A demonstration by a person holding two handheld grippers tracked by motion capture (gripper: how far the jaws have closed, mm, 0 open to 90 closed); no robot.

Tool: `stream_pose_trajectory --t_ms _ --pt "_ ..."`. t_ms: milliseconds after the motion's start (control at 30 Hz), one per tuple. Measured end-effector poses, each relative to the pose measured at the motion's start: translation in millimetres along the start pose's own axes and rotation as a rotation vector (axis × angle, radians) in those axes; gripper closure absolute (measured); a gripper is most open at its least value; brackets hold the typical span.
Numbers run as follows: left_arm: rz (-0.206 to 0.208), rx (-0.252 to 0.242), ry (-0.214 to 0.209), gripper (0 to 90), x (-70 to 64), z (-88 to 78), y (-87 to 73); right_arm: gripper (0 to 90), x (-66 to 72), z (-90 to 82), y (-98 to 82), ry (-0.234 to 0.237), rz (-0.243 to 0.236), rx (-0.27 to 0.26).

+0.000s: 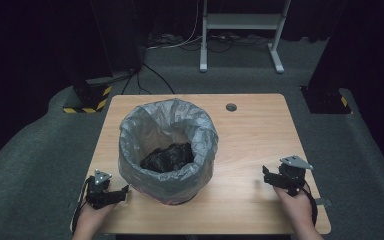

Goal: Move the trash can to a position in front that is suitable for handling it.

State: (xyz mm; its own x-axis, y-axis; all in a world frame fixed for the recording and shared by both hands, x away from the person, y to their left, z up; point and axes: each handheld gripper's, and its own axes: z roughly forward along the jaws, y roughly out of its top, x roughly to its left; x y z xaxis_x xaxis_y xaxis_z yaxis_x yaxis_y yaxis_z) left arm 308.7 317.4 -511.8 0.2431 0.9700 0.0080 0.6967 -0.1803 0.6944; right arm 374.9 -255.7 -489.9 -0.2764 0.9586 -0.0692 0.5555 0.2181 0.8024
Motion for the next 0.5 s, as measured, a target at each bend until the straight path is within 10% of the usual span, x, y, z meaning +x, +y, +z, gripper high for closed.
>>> stream_pose_trajectory --t_ms 500 --pt "-0.033 -0.109 0.032 14.5 9.0 -41.5 25.4 11.7 63.1 -25.9 36.9 0.127 -0.099 -0.087"
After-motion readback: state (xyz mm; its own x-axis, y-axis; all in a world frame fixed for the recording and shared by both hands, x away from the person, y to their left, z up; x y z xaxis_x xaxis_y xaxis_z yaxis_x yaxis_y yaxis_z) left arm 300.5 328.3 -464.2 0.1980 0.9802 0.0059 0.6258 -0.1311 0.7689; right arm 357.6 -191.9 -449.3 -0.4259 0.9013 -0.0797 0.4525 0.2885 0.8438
